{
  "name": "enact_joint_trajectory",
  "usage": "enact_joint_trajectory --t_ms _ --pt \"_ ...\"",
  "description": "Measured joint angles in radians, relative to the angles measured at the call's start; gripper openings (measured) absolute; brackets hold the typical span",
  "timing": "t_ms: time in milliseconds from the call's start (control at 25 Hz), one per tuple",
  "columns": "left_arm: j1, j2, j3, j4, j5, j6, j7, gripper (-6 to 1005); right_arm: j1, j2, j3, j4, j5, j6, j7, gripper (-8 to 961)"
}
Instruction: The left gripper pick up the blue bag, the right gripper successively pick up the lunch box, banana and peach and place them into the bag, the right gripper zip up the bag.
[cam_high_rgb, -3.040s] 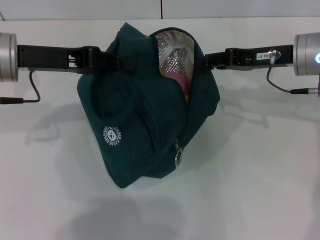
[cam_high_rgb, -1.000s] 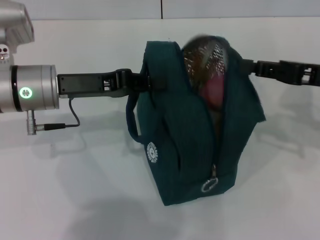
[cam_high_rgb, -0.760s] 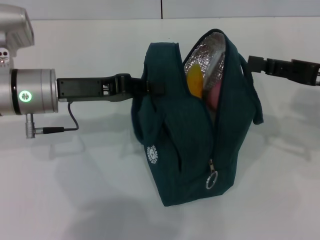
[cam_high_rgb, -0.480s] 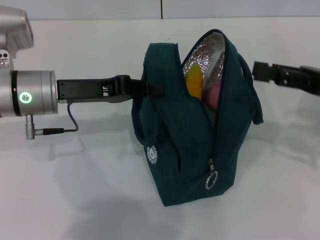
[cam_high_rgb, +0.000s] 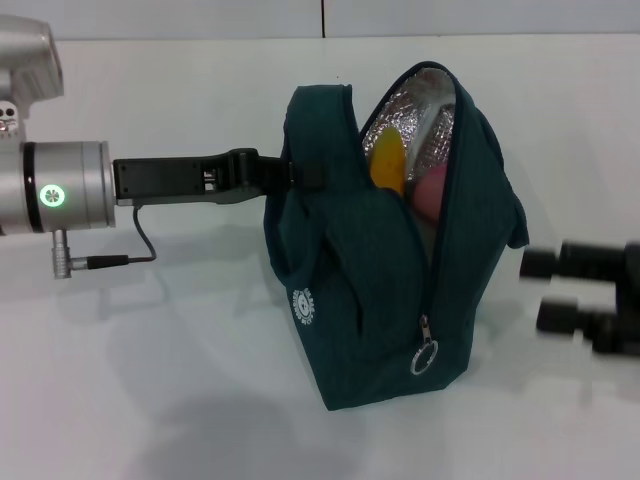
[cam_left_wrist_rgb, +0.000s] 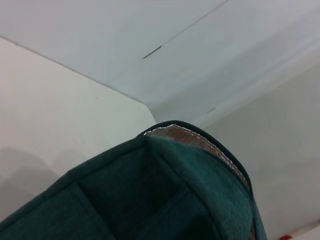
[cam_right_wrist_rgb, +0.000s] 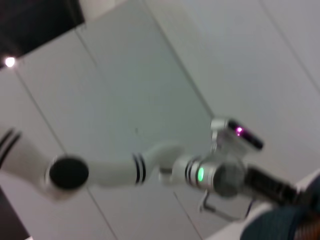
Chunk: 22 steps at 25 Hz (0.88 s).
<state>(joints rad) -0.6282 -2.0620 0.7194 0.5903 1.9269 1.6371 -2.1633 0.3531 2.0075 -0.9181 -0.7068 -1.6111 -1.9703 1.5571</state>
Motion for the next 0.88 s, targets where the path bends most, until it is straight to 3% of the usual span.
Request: enact_joint_trajectory --t_ms 240,440,760,880 --pt "0.0 -0.002 0.003 -0.001 0.0 -0.002 0.002 96 0.0 0.002 -0.004 0.148 -0.102 0.028 -0.25 654" --pt "-0.001 -0.003 0.003 -0.001 0.0 -0.002 0.002 97 -0.001 0.003 -0.008 0.212 -0.109 0.099 -0.337 658" --pt "-0.002 -0.011 0.003 -0.001 0.001 -0.002 0.004 97 0.035 0.008 -0.115 0.255 -0.103 0.219 -0.359 853" --pt "-0.002 -0.012 0.003 -0.001 0.001 -0.002 0.005 98 0.049 0.013 -0.141 0.259 -0.097 0.249 -0.36 866"
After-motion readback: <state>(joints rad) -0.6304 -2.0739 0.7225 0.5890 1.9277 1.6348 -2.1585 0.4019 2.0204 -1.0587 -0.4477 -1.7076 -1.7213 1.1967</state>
